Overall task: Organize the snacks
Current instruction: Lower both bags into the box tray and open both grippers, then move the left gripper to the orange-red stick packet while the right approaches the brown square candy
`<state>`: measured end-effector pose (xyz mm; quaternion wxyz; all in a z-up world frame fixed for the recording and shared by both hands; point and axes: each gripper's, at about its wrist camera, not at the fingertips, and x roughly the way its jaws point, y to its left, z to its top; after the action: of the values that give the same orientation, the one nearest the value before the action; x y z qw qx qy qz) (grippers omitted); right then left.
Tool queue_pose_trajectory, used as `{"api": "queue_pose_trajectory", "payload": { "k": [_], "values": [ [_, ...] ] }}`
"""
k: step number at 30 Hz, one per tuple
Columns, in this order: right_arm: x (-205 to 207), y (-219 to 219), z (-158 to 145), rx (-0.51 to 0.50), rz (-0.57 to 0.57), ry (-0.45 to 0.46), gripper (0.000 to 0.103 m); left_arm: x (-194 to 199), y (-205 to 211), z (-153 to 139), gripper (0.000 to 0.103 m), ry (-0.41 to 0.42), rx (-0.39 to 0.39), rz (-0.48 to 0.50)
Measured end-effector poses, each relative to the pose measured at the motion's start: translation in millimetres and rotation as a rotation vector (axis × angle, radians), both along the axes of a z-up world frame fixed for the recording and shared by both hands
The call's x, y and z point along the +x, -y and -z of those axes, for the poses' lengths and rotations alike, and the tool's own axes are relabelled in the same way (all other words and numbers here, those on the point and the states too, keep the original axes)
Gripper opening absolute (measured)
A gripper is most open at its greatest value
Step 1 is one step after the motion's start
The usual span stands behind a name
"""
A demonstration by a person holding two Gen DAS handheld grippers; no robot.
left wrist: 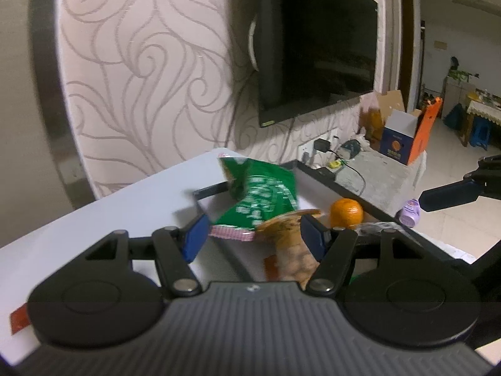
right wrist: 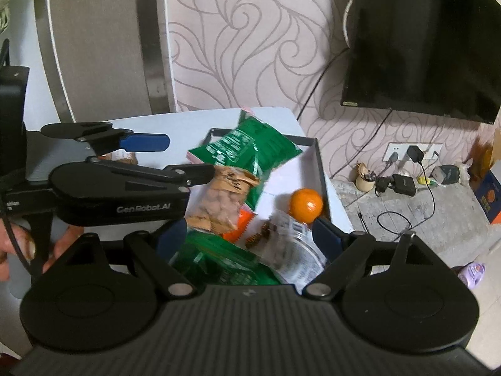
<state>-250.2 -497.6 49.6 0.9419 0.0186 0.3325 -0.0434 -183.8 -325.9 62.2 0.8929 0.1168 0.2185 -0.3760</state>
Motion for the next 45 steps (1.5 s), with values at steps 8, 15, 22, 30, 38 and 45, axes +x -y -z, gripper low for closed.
{"api": "queue_pose_trajectory", "payload": {
  "k": [8,15,22,30,38,45],
  "values": [
    [19,-43,-8,-0.042,-0.071,0.033,0.09,14,-47,-7,0.067,0.008,-0.009,-0.085],
    [40,-82,-8,-0.038,-0.141,0.035,0.09,24,-101,-6,0.067,0.008,-0.008,-0.174],
    [60,-130,0,-0.036,-0.237,0.001,0.09,42,-158,9,0.067,-0.018,0.025,-0.275],
    [82,-157,12,-0.021,-0.262,-0.047,0.09,67,-193,28,0.067,-0.021,0.082,-0.294],
    [96,-161,16,-0.024,-0.227,-0.073,0.09,93,-193,52,0.067,-0.024,0.14,-0.215],
    [112,-165,26,-0.025,-0.213,-0.115,0.09,104,-192,58,0.067,-0.047,0.124,-0.183]
  ]
}}
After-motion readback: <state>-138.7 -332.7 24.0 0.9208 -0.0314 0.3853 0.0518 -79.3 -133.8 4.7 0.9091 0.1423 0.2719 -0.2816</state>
